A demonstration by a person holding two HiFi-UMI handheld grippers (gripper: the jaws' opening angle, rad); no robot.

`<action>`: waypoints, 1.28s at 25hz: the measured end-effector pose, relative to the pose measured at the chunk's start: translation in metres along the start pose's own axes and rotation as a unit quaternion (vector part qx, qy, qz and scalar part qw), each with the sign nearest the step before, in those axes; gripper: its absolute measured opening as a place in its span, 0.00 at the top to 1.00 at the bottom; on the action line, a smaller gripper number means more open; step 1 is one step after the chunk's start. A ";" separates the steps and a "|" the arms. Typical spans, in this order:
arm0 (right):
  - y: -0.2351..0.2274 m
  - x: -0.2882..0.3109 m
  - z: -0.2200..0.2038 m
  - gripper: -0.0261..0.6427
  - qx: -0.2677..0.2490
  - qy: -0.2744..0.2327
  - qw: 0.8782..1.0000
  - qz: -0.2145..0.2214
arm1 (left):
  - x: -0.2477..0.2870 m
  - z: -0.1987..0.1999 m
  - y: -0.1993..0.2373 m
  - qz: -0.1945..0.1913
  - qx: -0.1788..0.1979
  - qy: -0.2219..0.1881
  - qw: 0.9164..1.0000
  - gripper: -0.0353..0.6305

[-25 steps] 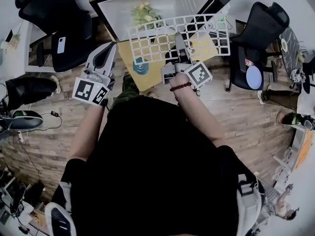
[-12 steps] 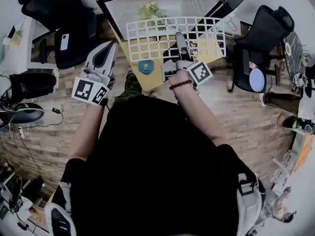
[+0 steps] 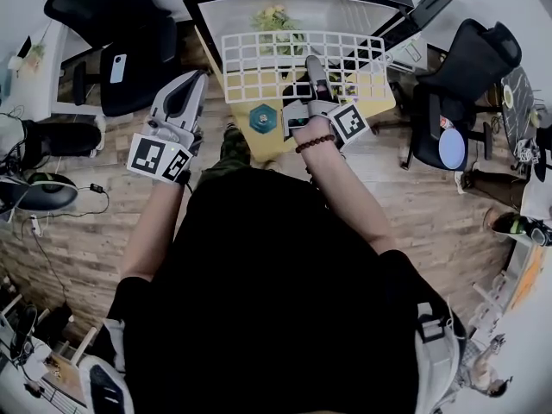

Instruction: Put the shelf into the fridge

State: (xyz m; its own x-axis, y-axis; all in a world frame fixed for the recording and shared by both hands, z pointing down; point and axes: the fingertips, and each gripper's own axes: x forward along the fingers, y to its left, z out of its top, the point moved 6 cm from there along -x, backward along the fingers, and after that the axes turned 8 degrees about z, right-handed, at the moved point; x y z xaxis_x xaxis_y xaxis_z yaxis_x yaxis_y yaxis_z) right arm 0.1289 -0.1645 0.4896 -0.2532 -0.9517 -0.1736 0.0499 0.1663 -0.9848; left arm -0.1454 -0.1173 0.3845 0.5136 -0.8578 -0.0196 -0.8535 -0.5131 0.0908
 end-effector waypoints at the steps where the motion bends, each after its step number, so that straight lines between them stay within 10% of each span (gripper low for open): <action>1: -0.001 0.002 -0.001 0.89 0.002 -0.001 1.000 -0.001 | 0.000 0.000 0.002 0.001 0.000 0.000 1.000 0.92; 32: -0.018 0.043 -0.015 0.89 0.049 -0.015 0.999 -0.018 | 0.009 -0.007 0.023 0.011 -0.006 0.018 1.000 0.92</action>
State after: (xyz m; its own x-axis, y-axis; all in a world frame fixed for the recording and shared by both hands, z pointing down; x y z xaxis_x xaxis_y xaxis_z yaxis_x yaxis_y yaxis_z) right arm 0.1025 -0.2048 0.4995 -0.2274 -0.9641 -0.1372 0.1365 0.1079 -0.9847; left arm -0.1594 -0.1364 0.3931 0.4970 -0.8675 0.0178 -0.8640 -0.4929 0.1031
